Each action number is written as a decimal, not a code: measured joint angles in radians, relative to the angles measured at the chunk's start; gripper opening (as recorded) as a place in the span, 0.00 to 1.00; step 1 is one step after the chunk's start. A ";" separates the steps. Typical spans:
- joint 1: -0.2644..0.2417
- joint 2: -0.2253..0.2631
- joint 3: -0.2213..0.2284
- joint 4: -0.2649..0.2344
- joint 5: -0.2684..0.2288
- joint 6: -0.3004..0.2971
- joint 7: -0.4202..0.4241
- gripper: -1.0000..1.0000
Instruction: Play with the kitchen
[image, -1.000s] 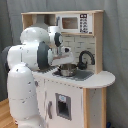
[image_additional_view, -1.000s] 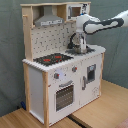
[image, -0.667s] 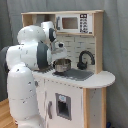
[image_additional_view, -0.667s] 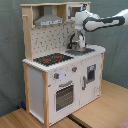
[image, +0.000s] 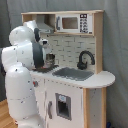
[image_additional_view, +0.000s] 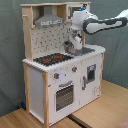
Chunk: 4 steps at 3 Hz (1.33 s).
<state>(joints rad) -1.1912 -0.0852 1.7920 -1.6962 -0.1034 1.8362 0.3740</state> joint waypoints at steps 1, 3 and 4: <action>-0.002 -0.053 0.035 0.016 0.010 0.075 -0.046 0.00; -0.085 -0.177 0.096 0.051 0.100 0.156 -0.177 0.00; -0.146 -0.229 0.130 0.087 0.148 0.159 -0.235 0.00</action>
<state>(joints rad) -1.3367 -0.3141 1.9224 -1.6094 0.0446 1.9951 0.1392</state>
